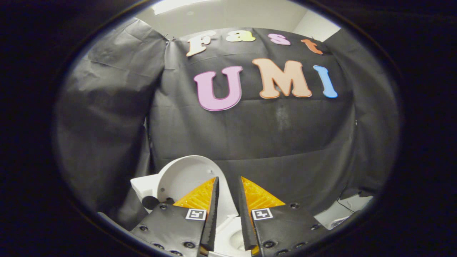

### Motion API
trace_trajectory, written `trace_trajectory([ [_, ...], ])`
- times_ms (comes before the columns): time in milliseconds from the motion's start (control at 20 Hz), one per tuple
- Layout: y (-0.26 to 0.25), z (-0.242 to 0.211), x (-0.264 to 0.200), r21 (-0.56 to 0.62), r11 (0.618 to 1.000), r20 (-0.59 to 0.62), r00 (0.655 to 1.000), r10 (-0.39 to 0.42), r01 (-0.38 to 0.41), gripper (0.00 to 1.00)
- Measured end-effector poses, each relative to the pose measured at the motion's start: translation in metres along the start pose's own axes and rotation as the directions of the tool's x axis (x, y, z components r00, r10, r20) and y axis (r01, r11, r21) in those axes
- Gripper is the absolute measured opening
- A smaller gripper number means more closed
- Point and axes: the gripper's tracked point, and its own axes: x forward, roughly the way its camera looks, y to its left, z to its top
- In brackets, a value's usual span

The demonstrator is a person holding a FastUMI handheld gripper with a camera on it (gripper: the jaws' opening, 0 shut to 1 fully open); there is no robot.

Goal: Open the toilet lid.

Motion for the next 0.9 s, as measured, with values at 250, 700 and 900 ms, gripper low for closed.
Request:
trace_trajectory([
  [250,-0.060,0.000,-0.023,-0.002,0.999,-0.001,0.999,-0.035,0.035,0.32],
  [700,-0.127,-0.003,-0.068,-0.113,0.993,-0.056,0.998,0.032,-0.038,0.40],
  [900,-0.146,-0.016,-0.091,-0.084,0.991,-0.097,0.991,0.094,-0.102,0.43],
])
